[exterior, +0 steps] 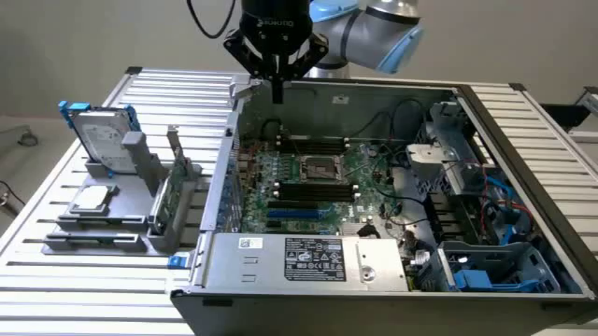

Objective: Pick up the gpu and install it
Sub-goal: 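Reach for the gpu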

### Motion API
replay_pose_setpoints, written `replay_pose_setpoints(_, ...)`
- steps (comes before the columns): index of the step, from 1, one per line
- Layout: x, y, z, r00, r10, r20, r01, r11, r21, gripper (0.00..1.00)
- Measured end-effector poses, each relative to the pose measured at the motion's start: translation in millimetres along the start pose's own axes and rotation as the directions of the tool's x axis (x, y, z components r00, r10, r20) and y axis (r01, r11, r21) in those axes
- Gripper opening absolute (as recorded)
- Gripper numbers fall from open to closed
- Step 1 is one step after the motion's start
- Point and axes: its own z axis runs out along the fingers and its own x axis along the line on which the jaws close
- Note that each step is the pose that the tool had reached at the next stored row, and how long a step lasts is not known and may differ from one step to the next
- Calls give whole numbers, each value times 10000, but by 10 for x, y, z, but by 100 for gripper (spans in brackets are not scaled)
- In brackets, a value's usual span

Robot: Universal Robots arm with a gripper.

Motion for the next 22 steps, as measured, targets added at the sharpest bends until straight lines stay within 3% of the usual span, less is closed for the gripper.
replay_pose_setpoints(14, 6, 0, -3, 10000, 0, -1, 0, 10000, 1, 11)
replay_pose_setpoints(22, 356, -26, 8, 10000, 2, -22, -2, 10000, 1, 11)
